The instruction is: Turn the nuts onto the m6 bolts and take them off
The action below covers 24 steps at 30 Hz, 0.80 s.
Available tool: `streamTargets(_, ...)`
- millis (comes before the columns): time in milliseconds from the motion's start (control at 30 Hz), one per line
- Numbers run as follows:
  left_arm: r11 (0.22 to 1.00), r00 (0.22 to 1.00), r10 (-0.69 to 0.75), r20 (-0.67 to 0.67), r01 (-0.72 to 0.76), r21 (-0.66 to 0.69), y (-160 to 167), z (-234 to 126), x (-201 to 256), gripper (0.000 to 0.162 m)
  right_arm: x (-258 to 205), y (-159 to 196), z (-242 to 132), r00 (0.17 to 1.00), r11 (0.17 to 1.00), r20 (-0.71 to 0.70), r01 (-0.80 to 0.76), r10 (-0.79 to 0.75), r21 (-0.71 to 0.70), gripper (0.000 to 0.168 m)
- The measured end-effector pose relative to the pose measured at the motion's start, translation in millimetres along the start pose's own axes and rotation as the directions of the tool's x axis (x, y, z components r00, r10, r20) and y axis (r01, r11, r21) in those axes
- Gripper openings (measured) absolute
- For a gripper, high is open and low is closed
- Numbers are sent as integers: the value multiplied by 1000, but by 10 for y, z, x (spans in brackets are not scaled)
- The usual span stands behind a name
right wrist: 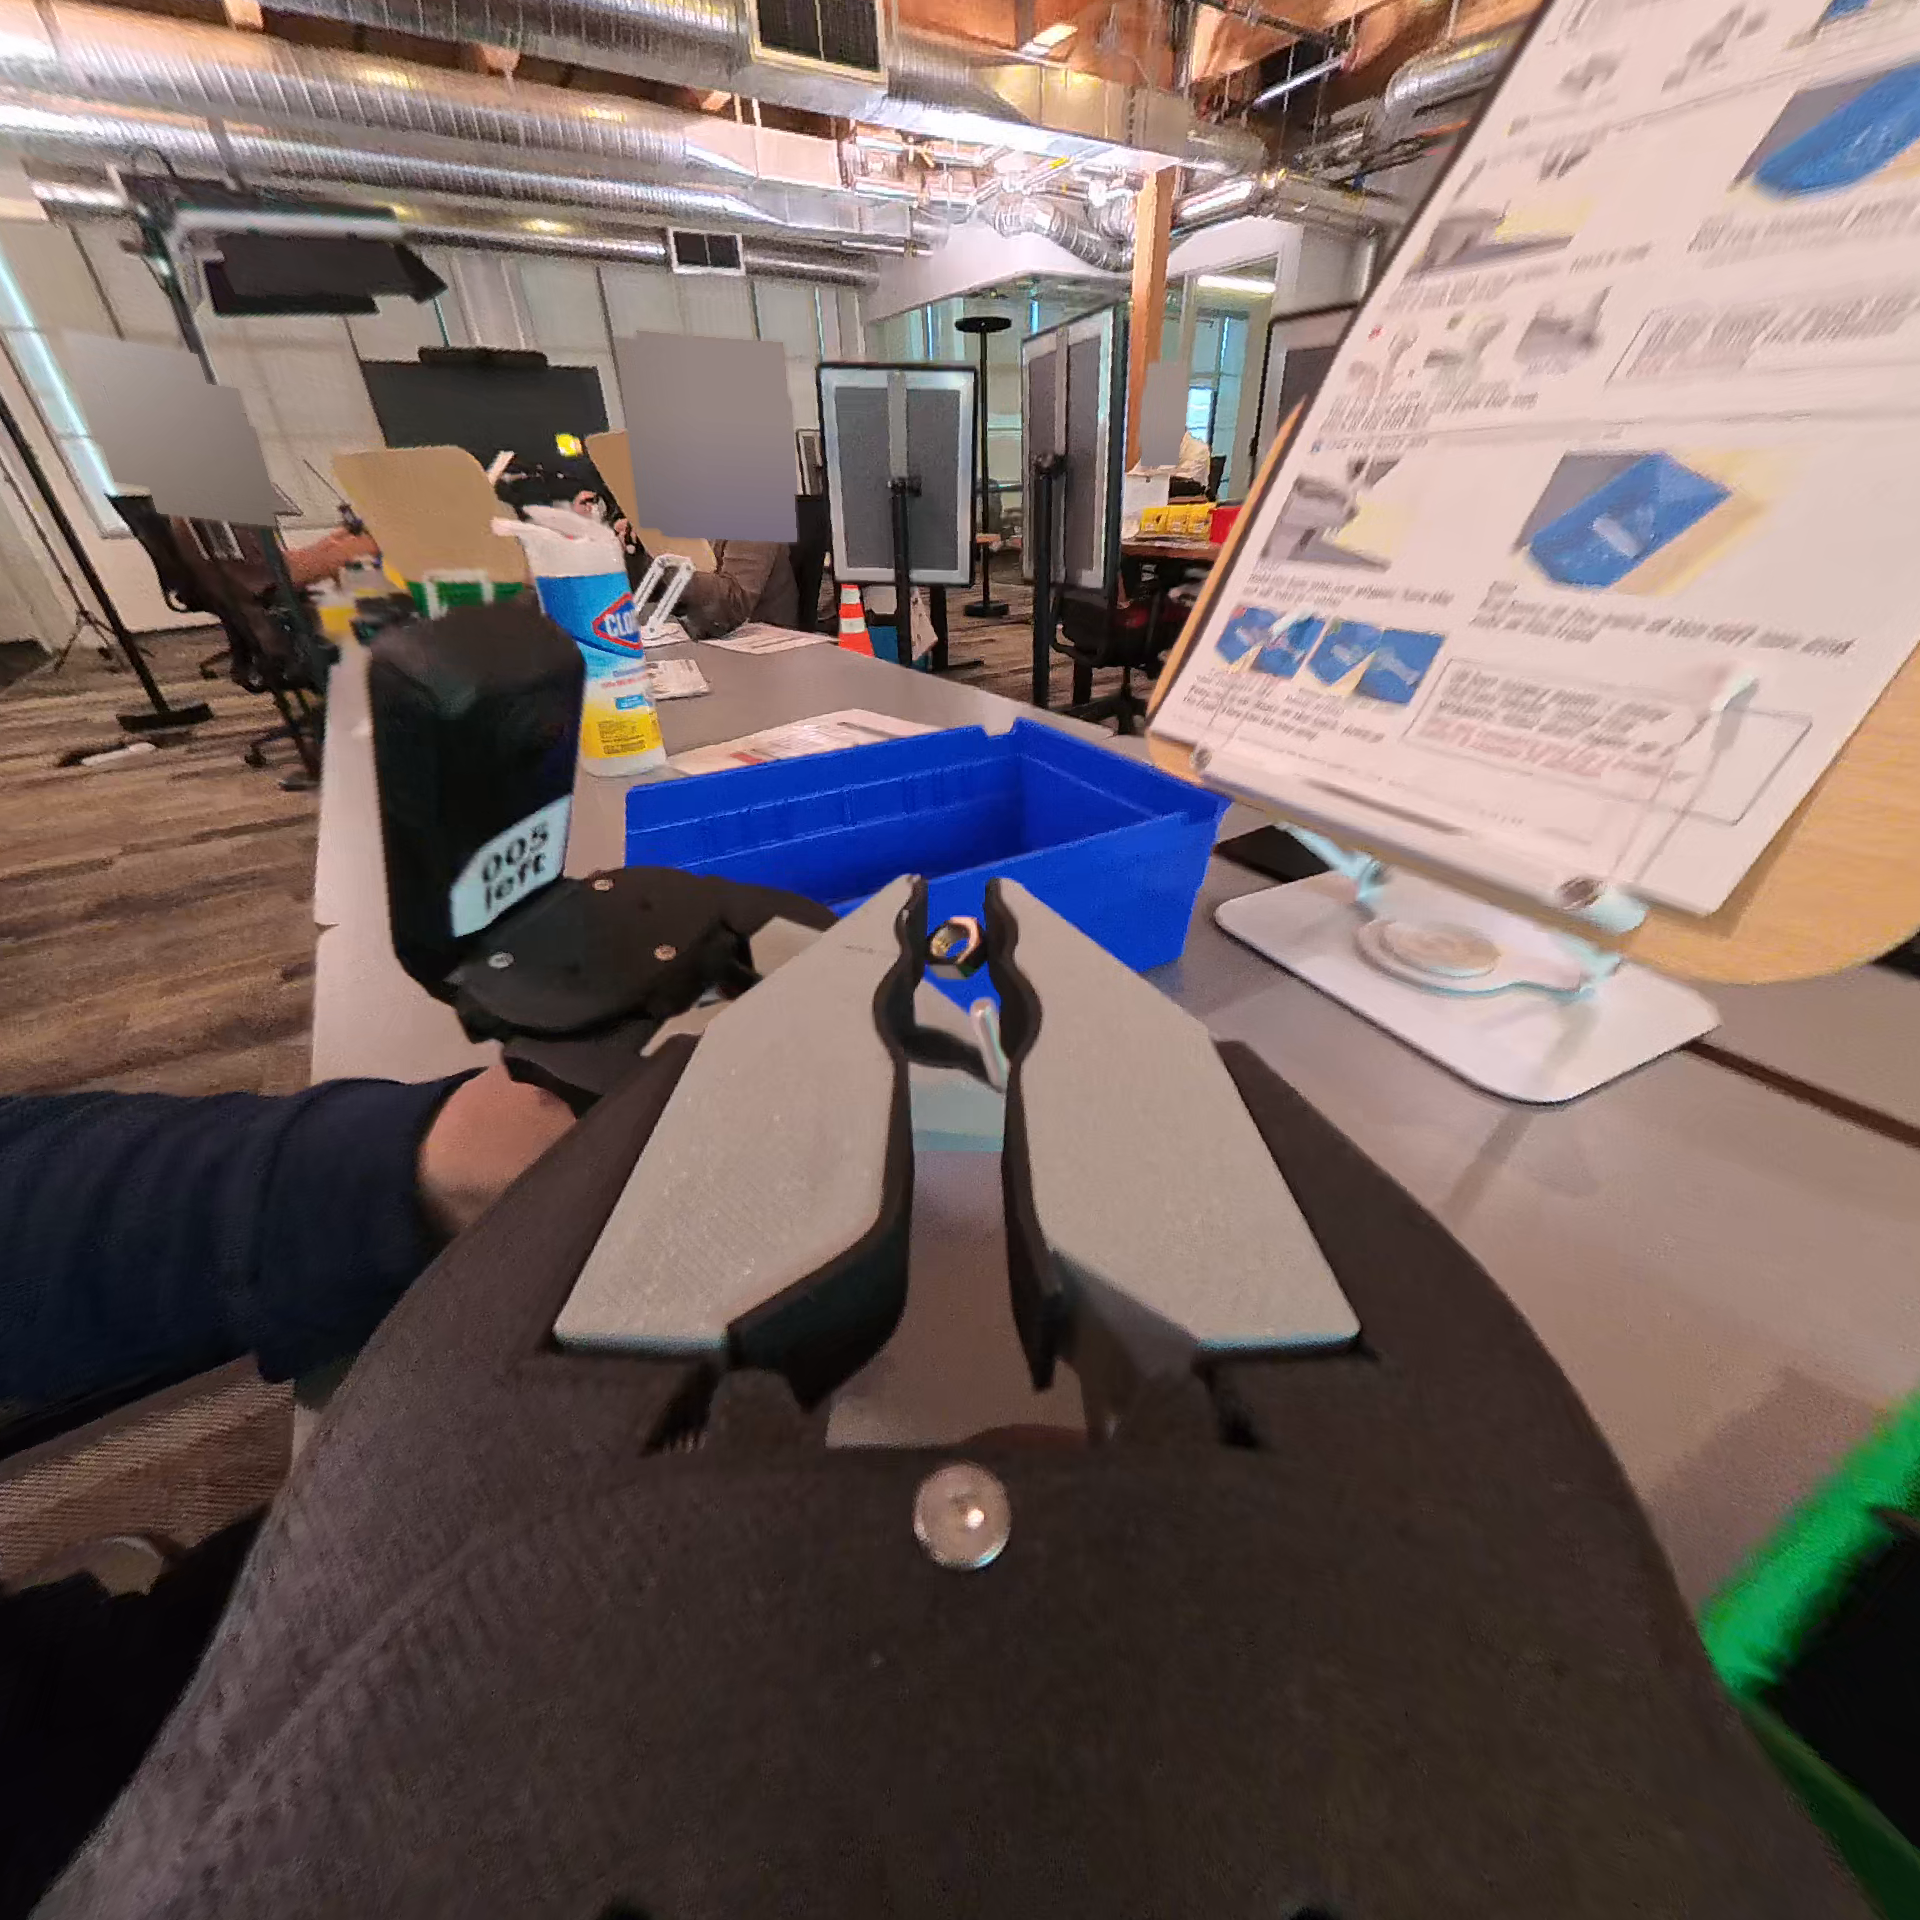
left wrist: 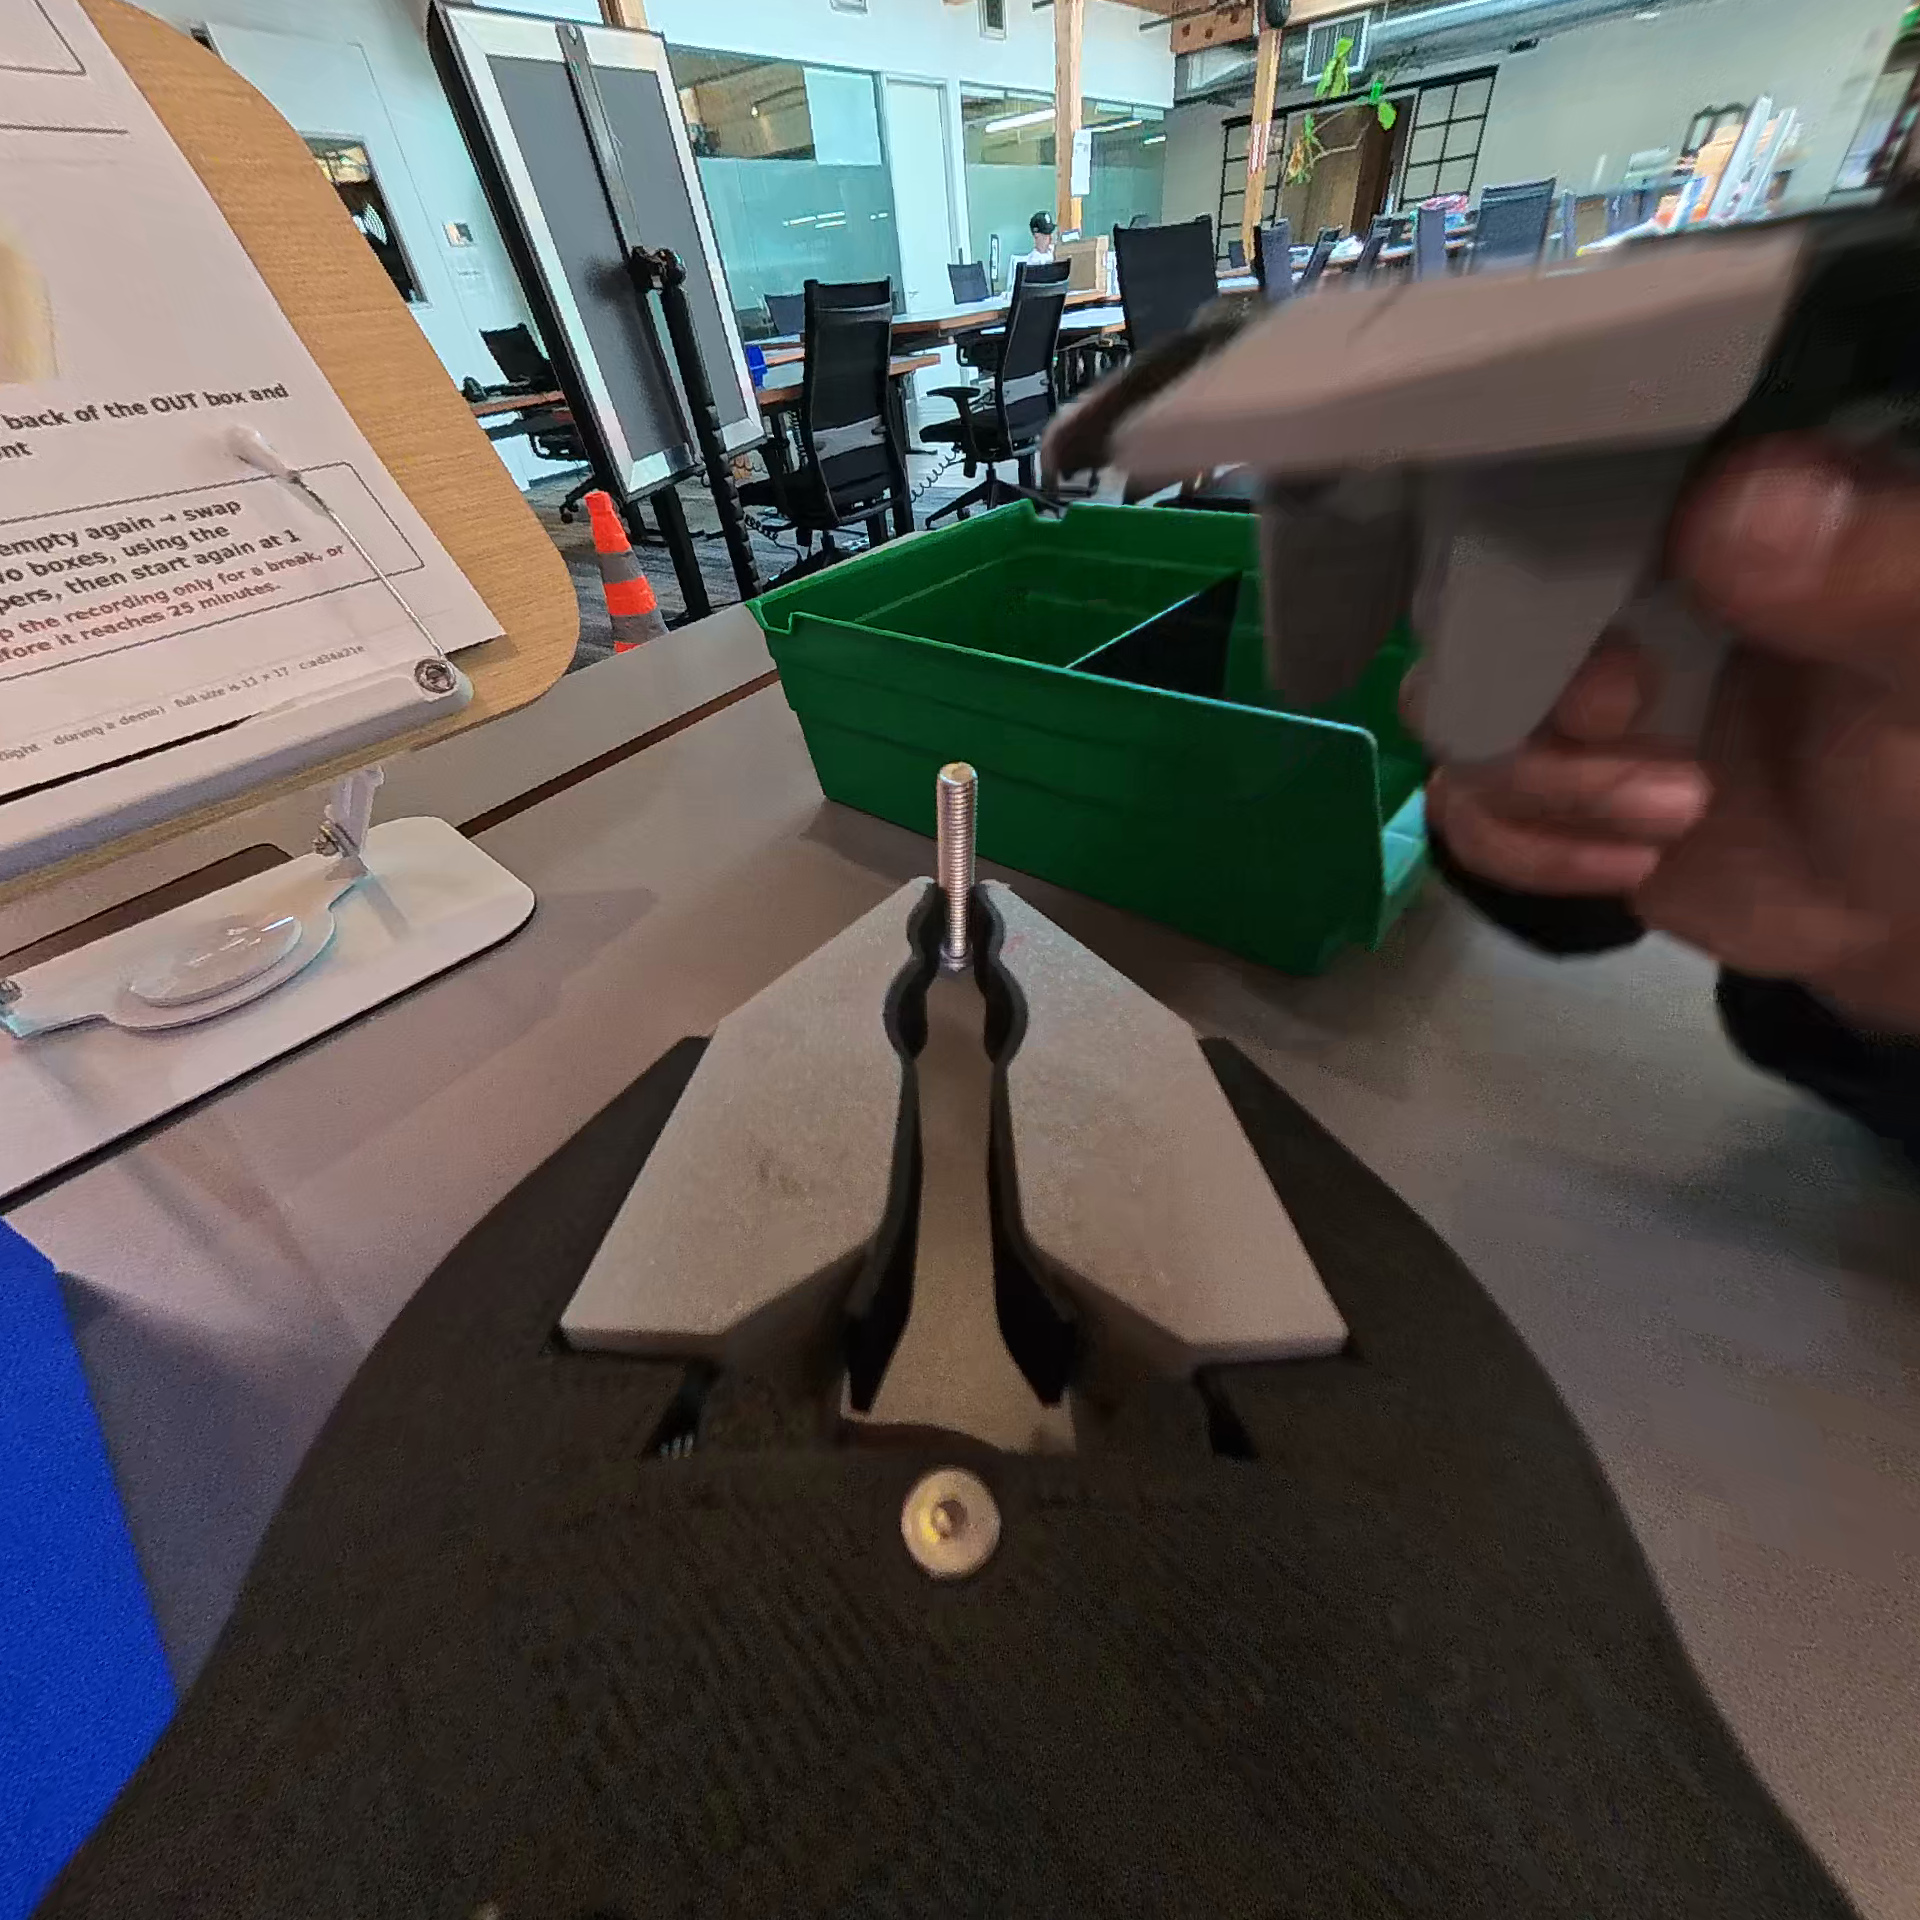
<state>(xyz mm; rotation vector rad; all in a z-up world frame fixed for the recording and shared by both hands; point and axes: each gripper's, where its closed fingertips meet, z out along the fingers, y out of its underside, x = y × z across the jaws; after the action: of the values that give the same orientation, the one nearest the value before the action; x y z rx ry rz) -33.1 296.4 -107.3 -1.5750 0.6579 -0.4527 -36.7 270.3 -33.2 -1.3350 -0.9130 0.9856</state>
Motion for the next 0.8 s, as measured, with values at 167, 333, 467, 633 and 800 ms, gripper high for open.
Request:
streamTargets(167,1000,1000,-5,-12,6,2,-7,-2,19,2,552,-241,-621,972,974,-176,124,-158,-191,8)
streamTargets(333,1000,1000,11,-23,-11,-8,20,25,74,2,1215,500,-1301,952,830,-301,-119,-61,-546,8)
streamTargets(467,1000,1000,13,-25,-13,-18,49,42,71,2,1205,1091,-1498,962,661,-269,-225,35,-716,9)
streamTargets(633,1000,999,19,-49,-20,-19,67,59,117,2,1291,1322,-1572,942,556,-334,-294,30,-777,29)
streamTargets(800,999,995,43,-89,-45,-19,73,79,228,2,921,705,-1160,982,772,-180,-161,62,-615,28)
